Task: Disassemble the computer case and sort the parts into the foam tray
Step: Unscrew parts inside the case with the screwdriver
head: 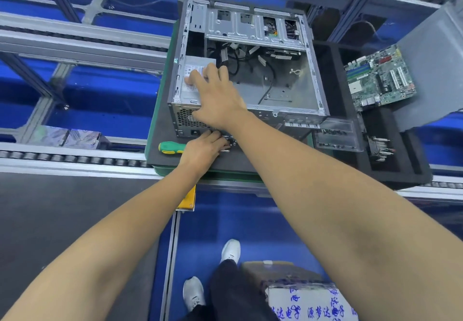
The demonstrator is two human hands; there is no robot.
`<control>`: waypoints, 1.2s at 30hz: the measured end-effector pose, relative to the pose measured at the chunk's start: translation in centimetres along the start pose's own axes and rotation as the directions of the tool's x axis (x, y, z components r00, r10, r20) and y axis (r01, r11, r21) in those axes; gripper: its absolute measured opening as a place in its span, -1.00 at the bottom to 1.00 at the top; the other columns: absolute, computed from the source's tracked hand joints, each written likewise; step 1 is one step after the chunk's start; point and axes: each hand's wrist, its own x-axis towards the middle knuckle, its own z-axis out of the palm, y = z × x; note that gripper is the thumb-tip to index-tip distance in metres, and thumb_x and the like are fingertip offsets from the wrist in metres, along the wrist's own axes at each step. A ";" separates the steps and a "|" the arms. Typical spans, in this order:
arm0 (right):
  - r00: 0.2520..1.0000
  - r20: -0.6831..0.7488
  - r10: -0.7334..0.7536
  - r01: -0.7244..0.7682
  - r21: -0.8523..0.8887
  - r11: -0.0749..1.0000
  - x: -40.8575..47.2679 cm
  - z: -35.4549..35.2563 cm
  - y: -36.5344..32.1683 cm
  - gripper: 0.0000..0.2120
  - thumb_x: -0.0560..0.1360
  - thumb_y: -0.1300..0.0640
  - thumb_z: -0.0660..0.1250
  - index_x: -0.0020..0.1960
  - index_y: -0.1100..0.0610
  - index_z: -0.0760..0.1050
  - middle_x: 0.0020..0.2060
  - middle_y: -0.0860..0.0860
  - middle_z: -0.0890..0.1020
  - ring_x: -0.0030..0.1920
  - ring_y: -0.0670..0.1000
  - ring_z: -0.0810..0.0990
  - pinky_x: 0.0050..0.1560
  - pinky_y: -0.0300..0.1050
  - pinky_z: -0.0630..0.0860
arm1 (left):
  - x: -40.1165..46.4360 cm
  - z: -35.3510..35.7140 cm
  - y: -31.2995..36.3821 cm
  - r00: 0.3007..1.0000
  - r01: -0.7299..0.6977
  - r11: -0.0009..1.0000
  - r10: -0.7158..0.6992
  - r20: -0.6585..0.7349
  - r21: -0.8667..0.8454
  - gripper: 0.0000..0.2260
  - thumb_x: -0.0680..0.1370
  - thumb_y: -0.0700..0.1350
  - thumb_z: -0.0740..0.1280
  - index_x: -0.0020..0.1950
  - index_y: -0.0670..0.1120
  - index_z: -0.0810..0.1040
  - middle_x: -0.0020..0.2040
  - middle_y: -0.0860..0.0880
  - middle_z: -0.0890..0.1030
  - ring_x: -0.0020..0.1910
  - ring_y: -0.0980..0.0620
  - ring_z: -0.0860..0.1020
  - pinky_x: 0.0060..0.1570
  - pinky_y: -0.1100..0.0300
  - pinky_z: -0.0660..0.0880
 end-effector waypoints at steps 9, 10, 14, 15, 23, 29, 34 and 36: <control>0.994 -0.089 -0.068 0.070 0.020 0.997 -1.2 -0.7 -0.3 -0.32 0.31 0.11 0.44 0.42 0.10 0.37 0.33 0.13 0.39 0.35 0.17 0.27 0.38 0.04 0.28 | 0.6 -0.2 0.6 0.998 -0.007 0.997 0.003 0.055 0.070 -0.77 0.44 -0.31 0.16 -0.26 -0.18 0.60 -0.35 -0.15 0.59 -0.40 -0.14 0.60 -0.51 0.09 0.54; 0.986 -0.147 -0.077 0.085 0.047 0.995 -1.7 -0.6 -0.2 -0.34 0.30 0.15 0.41 0.40 0.10 0.39 0.33 0.12 0.41 0.34 0.16 0.26 0.39 0.05 0.24 | 0.6 -0.3 0.8 0.997 0.005 0.996 -0.012 0.081 0.085 -0.81 0.42 -0.33 0.22 -0.31 -0.15 0.57 -0.40 -0.12 0.56 -0.46 -0.11 0.56 -0.55 0.16 0.48; 0.922 -0.371 -0.109 0.197 0.208 0.958 -5.9 1.2 1.3 -0.56 0.34 0.14 0.20 0.22 0.04 0.32 0.18 0.04 0.33 0.13 0.13 0.28 0.17 0.04 0.20 | 1.6 -0.1 0.5 0.980 0.066 0.975 -0.104 0.172 0.213 -0.87 0.45 -0.34 0.33 -0.14 -0.15 0.61 -0.27 -0.16 0.62 -0.32 -0.15 0.59 -0.30 0.05 0.53; 0.931 -0.357 -0.081 0.181 0.256 0.950 -7.6 2.1 2.0 -0.61 0.35 0.13 0.16 0.18 0.04 0.30 0.15 0.05 0.34 0.09 0.12 0.28 0.14 0.03 0.19 | 1.6 -0.1 0.3 0.982 0.085 0.982 -0.111 0.154 0.168 -0.92 0.43 -0.31 0.40 -0.14 -0.15 0.62 -0.28 -0.16 0.62 -0.32 -0.17 0.59 -0.29 0.03 0.52; 0.936 0.070 0.344 -0.337 0.450 0.827 -17.7 8.4 6.6 -0.67 0.40 0.26 0.34 0.15 0.10 0.42 0.07 0.00 0.41 0.02 0.06 0.33 0.11 0.08 0.36 | 0.4 -0.5 -0.2 0.969 0.204 0.979 -0.203 0.143 0.007 -0.53 0.41 0.35 0.48 -0.10 -0.06 0.65 -0.21 -0.02 0.64 -0.18 -0.10 0.61 -0.14 0.03 0.42; 0.850 0.160 0.502 -0.497 0.558 0.665 -16.7 9.4 6.0 -0.61 0.44 0.12 0.22 0.27 0.06 0.44 0.12 -0.06 0.43 0.10 0.01 0.34 0.20 0.05 0.34 | 0.4 0.1 1.6 0.930 0.341 0.940 -0.336 0.149 -0.007 -0.54 0.50 0.39 0.32 -0.02 0.02 0.69 -0.15 0.02 0.67 -0.08 -0.09 0.58 -0.04 -0.01 0.41; 0.818 0.215 0.534 -0.557 0.530 0.640 -15.5 9.4 5.0 -0.50 0.44 -0.06 0.22 0.36 0.02 0.43 0.15 -0.05 0.34 0.13 -0.03 0.23 0.19 -0.01 0.25 | 0.9 0.4 2.5 0.885 0.452 0.890 -0.440 0.149 -0.060 -0.68 0.49 0.22 0.45 -0.03 -0.03 0.71 -0.15 -0.03 0.69 -0.11 -0.13 0.58 -0.12 0.00 0.51; 0.804 0.239 0.545 -0.581 0.512 0.633 -15.0 9.5 4.7 -0.46 0.42 -0.13 0.22 0.37 -0.01 0.42 0.15 -0.07 0.29 0.13 -0.04 0.19 0.13 -0.06 0.19 | 1.0 0.5 2.7 0.871 0.483 0.870 -0.467 0.153 -0.094 -0.73 0.46 0.12 0.54 -0.04 -0.06 0.71 -0.16 -0.06 0.68 -0.11 -0.16 0.59 -0.12 0.00 0.54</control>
